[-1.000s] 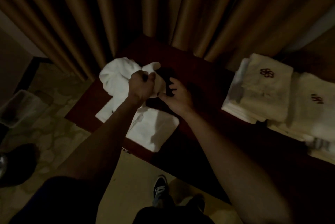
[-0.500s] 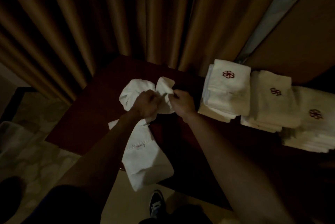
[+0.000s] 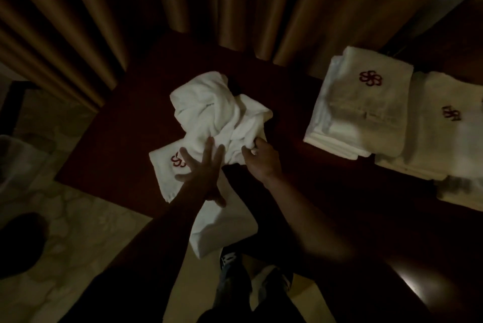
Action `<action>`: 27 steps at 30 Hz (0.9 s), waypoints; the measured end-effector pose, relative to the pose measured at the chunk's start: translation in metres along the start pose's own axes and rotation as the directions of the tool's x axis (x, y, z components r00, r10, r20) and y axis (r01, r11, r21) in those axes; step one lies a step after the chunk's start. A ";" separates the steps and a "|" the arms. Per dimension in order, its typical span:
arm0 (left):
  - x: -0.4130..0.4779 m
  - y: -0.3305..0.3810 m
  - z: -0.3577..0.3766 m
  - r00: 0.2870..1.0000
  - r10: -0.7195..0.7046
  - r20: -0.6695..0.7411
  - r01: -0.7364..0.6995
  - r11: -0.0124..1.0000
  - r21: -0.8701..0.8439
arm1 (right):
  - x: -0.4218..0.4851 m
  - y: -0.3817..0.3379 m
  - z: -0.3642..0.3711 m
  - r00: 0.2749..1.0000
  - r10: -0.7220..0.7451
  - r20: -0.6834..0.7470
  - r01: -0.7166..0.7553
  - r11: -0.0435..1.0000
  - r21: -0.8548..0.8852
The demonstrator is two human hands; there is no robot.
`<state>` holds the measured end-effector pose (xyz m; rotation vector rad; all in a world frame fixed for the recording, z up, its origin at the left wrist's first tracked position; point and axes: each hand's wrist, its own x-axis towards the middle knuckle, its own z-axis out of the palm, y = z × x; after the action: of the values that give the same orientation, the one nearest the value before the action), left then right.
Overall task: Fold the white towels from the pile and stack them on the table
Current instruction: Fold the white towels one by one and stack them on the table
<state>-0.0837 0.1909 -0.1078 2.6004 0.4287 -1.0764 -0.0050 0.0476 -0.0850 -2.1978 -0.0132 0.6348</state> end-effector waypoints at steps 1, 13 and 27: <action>0.006 -0.004 -0.007 1.000 -0.003 -0.012 0.002 1.000 -0.014 | 0.006 -0.002 0.003 1.000 -0.009 -0.009 0.009 1.000 0.001; 0.052 -0.052 -0.070 0.965 -0.107 -0.238 0.093 0.993 -0.068 | 0.057 -0.050 0.022 0.996 -0.030 -0.083 0.034 0.998 0.044; 0.020 -0.020 -0.129 0.788 -0.083 -0.611 -0.055 0.977 -0.205 | 0.040 -0.114 -0.028 0.943 -0.227 -0.245 0.276 0.943 0.187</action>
<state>0.0038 0.2612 -0.0375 2.6916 0.6611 -0.1191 0.0652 0.1106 -0.0047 -1.9971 -0.1045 0.2337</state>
